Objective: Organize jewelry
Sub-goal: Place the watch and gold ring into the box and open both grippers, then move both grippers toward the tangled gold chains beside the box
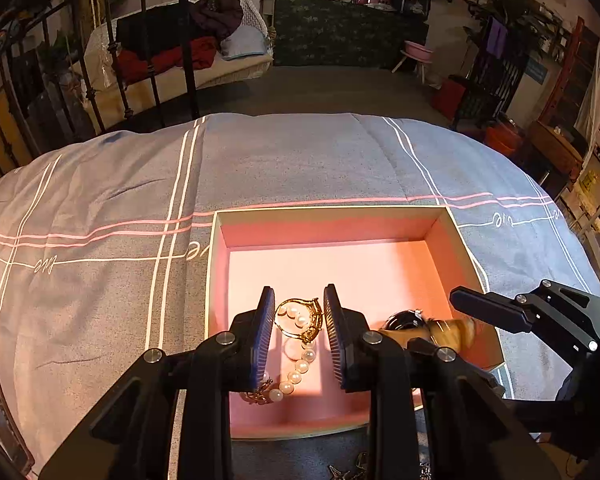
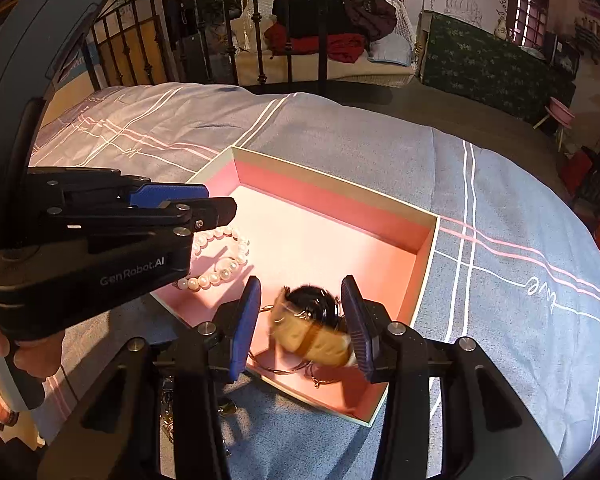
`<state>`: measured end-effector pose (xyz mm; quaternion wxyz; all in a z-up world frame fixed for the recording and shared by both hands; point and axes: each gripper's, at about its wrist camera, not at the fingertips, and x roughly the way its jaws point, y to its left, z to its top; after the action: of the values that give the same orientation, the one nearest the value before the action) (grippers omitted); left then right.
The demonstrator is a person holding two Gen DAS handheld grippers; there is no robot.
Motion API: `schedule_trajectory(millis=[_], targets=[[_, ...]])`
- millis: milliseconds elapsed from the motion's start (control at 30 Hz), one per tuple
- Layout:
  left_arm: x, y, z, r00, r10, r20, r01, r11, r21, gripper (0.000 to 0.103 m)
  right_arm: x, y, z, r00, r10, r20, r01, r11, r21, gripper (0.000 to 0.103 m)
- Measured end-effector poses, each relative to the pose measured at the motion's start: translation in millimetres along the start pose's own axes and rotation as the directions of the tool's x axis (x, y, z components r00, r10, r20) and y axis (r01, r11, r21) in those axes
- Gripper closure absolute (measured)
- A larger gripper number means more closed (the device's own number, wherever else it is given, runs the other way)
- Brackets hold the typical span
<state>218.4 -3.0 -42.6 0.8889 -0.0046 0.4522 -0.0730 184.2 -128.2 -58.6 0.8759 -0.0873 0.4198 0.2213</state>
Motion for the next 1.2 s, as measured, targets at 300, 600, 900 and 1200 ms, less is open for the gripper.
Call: schedule_trajectory(millis=[300, 600, 900, 1200], targets=[[-39, -1, 12, 0.994, -0.025, 0.107, 0.029, 0.999, -0.032, 0.007, -33, -5, 0, 0.993, -0.069, 0.092, 0.07, 0.998, -0.005, 0.018], [-76, -4, -17, 0.981, -0.097, 0.167, 0.095, 0.995, 0.022, 0.007, -56, -8, -28, 0.992, 0.036, 0.117, -0.04, 0.999, 0.033, 0.009], [-47, 3, -113, 0.997, -0.072, -0.005, 0.072, 0.997, 0.033, 0.007, -29, 35, -104, 0.989, 0.109, -0.096, -0.116, 0.99, -0.079, 0.041], [-33, 5, -133, 0.989, -0.135, -0.056, 0.135, 0.991, 0.002, 0.007, -19, 47, -106, 0.985, 0.121, -0.123, -0.142, 0.974, -0.174, 0.051]])
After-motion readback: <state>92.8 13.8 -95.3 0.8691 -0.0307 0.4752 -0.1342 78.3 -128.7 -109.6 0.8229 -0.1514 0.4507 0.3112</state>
